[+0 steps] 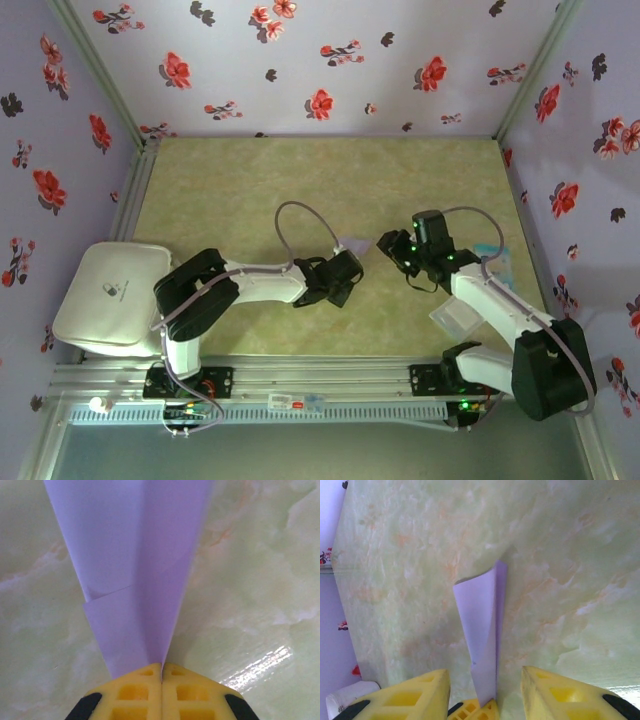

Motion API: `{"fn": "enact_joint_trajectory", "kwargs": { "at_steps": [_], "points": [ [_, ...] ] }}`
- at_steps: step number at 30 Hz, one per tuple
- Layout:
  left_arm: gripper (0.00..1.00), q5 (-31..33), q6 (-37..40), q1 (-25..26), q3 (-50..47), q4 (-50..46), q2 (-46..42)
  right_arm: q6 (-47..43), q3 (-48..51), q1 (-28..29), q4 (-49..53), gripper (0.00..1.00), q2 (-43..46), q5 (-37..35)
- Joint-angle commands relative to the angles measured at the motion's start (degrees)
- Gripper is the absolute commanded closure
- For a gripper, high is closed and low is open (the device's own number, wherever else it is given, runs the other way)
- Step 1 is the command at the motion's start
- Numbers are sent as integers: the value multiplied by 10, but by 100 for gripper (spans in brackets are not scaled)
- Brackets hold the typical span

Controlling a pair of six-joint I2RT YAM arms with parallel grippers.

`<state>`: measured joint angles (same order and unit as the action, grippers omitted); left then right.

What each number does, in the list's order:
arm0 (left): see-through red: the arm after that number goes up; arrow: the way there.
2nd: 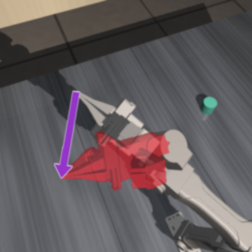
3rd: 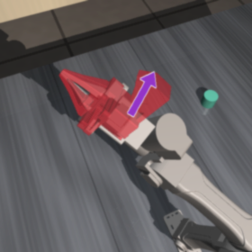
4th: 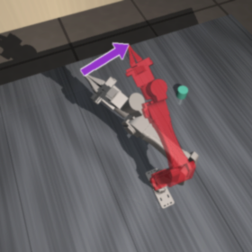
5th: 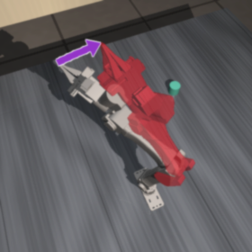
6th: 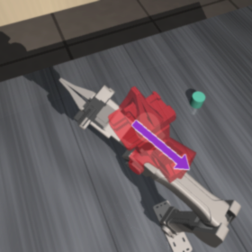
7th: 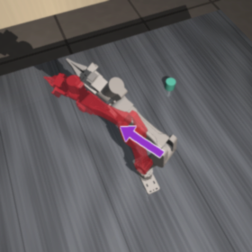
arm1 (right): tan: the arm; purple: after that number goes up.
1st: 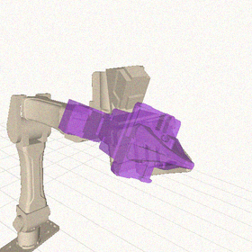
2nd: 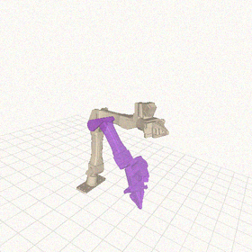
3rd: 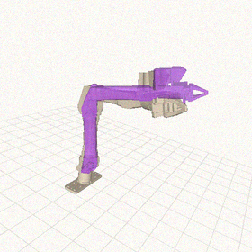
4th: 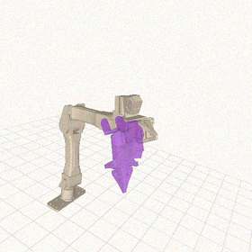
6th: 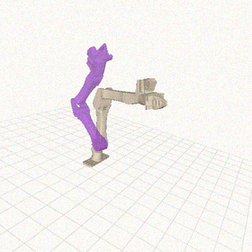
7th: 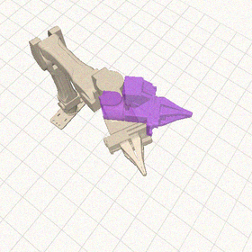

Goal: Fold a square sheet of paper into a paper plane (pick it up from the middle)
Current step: Fold the wing for the fifth time at the center of the table.

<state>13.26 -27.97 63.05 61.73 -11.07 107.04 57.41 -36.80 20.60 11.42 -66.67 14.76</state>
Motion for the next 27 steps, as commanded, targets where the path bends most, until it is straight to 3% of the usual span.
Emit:
{"fn": "enact_joint_trajectory", "kwargs": {
  "at_steps": [1,8,22,25,27],
  "points": [
    [100,-41,-33,-12,-19,32,-16,-4,12,-3,20,58,6,-16],
    [100,-102,-59,-33,-61,103,-35,-1,20,-4,8,58,4,-11],
    [100,-264,-127,-94,-126,228,-29,2,45,-4,-71,61,-53,66],
    [100,-282,-145,-102,-141,258,-27,-3,48,-2,-103,66,-70,96],
    [100,-294,-158,-106,-150,275,-25,-8,48,2,-126,76,-83,116]
  ]
}}
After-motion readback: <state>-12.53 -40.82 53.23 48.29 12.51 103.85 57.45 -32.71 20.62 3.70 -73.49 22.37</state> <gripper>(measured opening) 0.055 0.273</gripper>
